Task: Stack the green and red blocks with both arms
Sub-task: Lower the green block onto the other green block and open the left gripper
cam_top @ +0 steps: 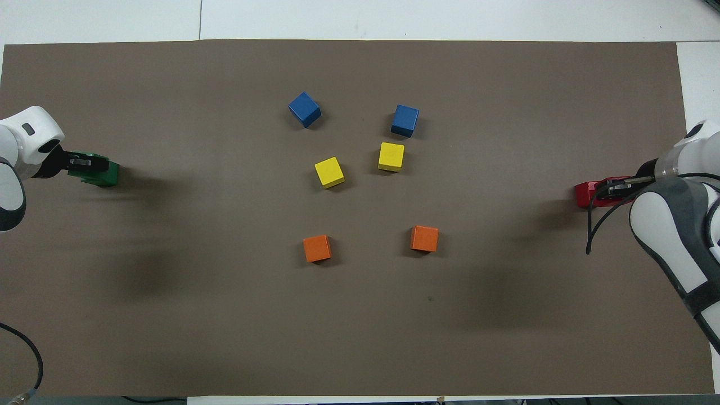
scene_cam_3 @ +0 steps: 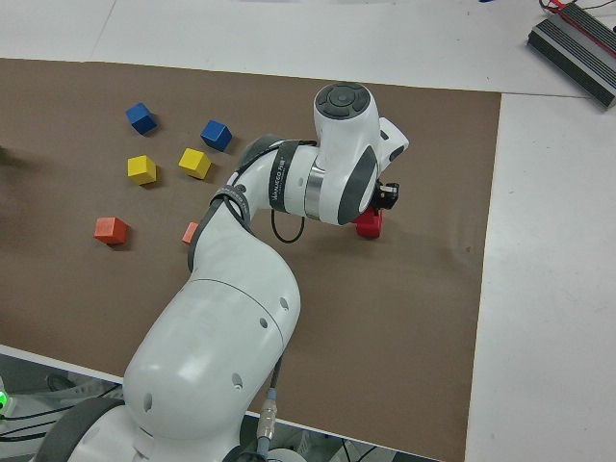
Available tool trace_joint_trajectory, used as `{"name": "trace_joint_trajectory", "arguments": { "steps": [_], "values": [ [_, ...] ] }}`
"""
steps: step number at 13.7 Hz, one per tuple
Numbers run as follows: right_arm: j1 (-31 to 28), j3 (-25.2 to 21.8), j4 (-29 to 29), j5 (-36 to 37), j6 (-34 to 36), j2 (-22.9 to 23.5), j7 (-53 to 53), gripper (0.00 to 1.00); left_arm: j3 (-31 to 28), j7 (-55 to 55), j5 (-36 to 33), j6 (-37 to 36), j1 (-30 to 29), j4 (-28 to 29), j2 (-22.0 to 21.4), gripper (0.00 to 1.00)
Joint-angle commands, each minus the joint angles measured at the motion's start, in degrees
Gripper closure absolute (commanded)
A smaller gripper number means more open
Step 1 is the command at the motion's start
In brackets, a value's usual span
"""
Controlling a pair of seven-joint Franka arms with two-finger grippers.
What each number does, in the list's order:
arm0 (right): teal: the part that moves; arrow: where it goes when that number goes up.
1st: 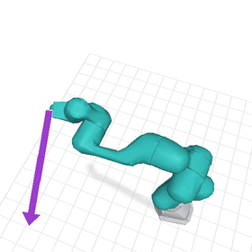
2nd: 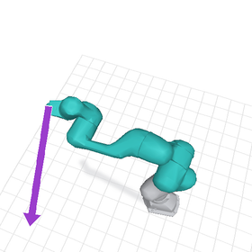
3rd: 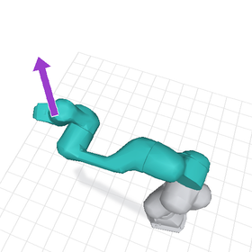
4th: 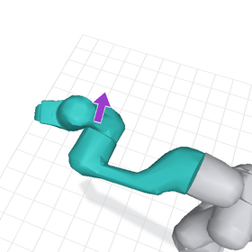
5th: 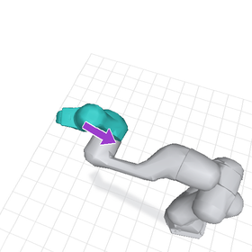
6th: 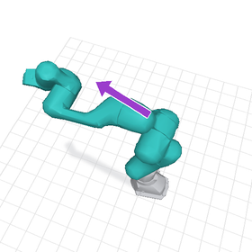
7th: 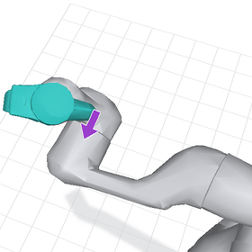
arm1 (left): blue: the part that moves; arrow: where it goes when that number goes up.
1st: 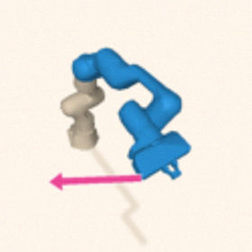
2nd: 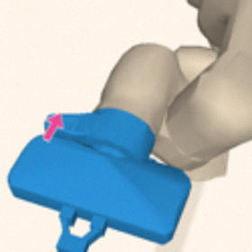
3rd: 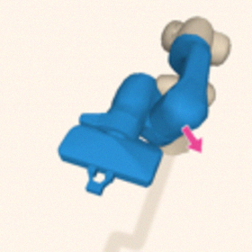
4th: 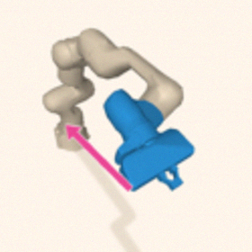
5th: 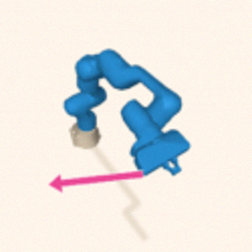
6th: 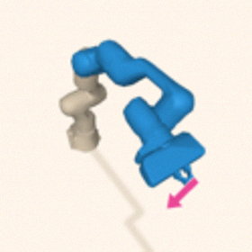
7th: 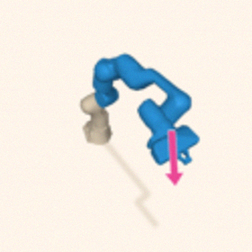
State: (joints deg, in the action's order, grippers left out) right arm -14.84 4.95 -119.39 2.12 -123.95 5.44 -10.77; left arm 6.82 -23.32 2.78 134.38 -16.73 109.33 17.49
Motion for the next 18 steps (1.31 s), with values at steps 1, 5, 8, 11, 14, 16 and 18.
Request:
{"name": "trace_joint_trajectory", "arguments": {
  "steps": [1, 5, 8, 11, 14, 16, 18],
  "values": [
    [-0.8, 0.68, -2.07, 0.6, -1.73, -1.22, -0.92, 1.0, -0.14, 0.12, 1.09, 1.06, -0.06, 2.47, -2.28, 1.0],
    [-0.89, 0.68, -2.16, 0.6, -2.78, -0.79, -1.36, 1.0, -0.14, 0.2, 1.09, 1.23, -0.06, 2.38, -2.29, 1.0],
    [-0.98, 0.68, -2.43, 0.52, -4.81, 0.0, -1.36, 1.0, -0.22, 0.11, 1.09, 1.41, 0.03, 2.38, -2.29, 1.0],
    [-1.33, 0.68, -2.51, 0.52, -6.21, 0.62, -1.54, 1.0, -0.22, 0.11, 1.09, 1.41, 0.03, 2.38, -2.29, 1.0],
    [-1.86, 0.68, -2.43, 0.6, -6.57, 1.24, -2.15, 1.0, -0.22, 0.2, 1.0, 1.67, -0.06, 2.38, -2.29, 1.0],
    [-1.95, 0.68, -2.51, 0.6, -7.97, 1.59, -2.24, 1.0, -0.31, 0.29, 1.0, 1.76, -0.06, 2.47, -2.29, 1.0],
    [-2.04, 0.68, -2.51, 0.52, -8.06, 1.76, -2.15, 1.0, -0.31, 0.29, 1.0, 1.76, -0.06, 2.47, -2.29, 1.0]
  ]
}}
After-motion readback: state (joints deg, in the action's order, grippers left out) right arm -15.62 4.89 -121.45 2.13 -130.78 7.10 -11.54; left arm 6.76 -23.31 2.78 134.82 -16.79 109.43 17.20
